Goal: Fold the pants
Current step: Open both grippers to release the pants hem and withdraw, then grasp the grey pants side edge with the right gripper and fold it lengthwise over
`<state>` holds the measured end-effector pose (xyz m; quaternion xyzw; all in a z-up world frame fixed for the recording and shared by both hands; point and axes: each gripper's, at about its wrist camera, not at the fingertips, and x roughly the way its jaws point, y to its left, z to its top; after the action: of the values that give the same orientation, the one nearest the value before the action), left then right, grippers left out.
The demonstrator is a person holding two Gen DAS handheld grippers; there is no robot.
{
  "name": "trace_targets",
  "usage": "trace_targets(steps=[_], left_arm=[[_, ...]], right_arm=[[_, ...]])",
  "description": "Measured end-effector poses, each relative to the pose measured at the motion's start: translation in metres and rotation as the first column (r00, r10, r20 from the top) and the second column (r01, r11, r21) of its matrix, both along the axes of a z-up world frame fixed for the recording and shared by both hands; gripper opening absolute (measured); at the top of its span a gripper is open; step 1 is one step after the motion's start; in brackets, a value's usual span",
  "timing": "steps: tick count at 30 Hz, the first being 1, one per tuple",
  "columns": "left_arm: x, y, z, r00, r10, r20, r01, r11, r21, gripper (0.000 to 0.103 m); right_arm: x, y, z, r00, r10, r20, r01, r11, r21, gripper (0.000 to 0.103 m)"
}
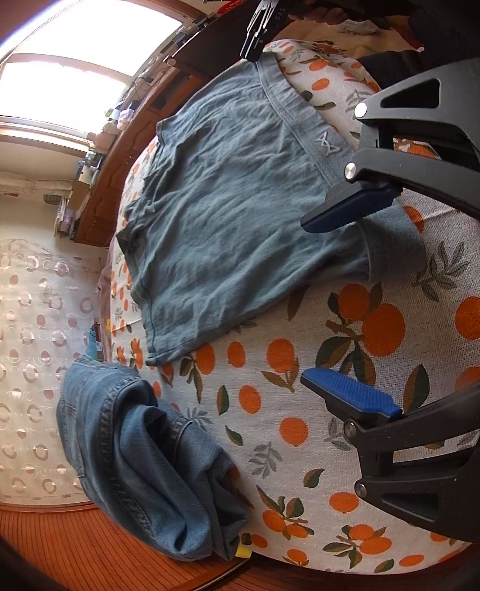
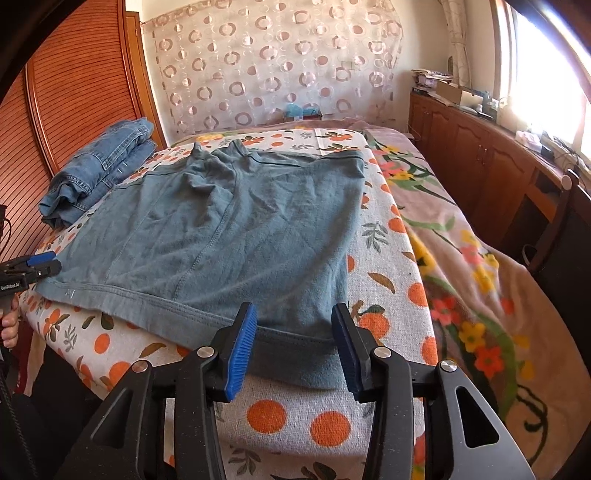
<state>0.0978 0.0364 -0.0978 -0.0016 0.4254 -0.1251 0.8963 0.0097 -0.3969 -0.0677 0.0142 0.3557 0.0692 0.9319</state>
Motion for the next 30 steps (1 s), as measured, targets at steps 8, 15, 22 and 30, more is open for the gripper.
trace_targets(steps=[8, 15, 22, 30], left_arm=[[-0.003, -0.004, -0.004, 0.999, -0.011, 0.036, 0.009, 0.999, 0.041, 0.079], [-0.002, -0.012, -0.007, 0.998, -0.022, 0.058, 0.017, 0.996, 0.084, 0.085], [-0.003, -0.012, -0.008, 0.997, -0.009, 0.073, 0.003, 0.997, 0.082, 0.087], [0.001, -0.014, -0.007, 0.999, -0.001, 0.051, -0.004, 0.996, 0.085, 0.088]], right_arm=[[-0.012, -0.014, -0.007, 0.999, -0.021, -0.048, 0.021, 1.000, -0.014, 0.045], [-0.016, -0.020, -0.006, 0.999, -0.038, -0.037, 0.039, 0.999, 0.007, 0.045], [-0.016, -0.017, -0.009, 0.998, -0.050, -0.023, 0.050, 0.999, -0.012, 0.045], [-0.017, -0.019, -0.005, 1.000, -0.005, -0.007, 0.005, 0.999, 0.037, 0.013]])
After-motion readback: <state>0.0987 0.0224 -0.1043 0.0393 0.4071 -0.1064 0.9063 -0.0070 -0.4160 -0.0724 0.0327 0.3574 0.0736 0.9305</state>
